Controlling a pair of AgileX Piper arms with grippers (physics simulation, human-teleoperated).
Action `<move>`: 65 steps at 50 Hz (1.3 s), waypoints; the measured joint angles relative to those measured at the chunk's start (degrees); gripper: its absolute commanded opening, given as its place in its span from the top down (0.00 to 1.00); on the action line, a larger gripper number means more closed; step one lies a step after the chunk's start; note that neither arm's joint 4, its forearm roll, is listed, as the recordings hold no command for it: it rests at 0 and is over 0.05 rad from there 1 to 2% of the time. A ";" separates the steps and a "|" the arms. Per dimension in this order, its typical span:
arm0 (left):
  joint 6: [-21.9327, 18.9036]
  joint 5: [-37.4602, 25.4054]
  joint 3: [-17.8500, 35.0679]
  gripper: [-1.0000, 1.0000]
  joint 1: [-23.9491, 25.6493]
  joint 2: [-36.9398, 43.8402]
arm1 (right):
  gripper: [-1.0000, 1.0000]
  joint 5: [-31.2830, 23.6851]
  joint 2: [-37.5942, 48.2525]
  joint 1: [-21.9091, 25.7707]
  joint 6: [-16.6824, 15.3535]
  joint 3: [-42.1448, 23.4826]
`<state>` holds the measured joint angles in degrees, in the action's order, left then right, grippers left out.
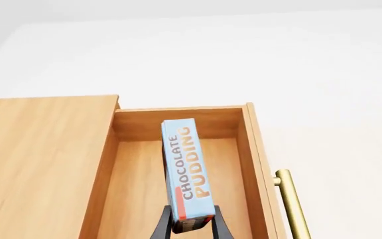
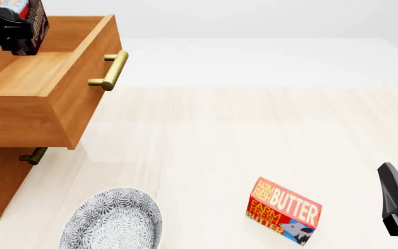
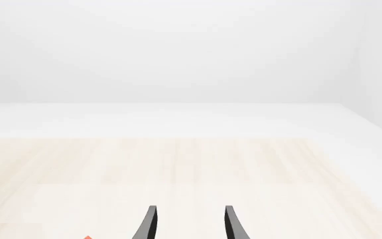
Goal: Put the chocolate pudding in the top drawer of the cabinet and close it.
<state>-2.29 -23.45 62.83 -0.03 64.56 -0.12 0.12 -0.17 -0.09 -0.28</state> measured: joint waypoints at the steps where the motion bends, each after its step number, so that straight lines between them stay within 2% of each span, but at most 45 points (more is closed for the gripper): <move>1: 0.09 0.18 0.08 1.00 0.01 0.28 | 0.00 0.00 0.00 0.00 0.00 0.00; 27: 1.72 4.72 0.77 1.00 -0.28 6.40 | 0.00 0.00 0.00 0.00 0.00 0.00; 65: 3.52 11.46 -3.53 1.00 -3.54 10.48 | 0.00 0.00 0.00 0.00 0.00 0.00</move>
<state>1.22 -11.99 59.29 -3.57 75.04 -0.12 0.12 -0.17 -0.09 -0.28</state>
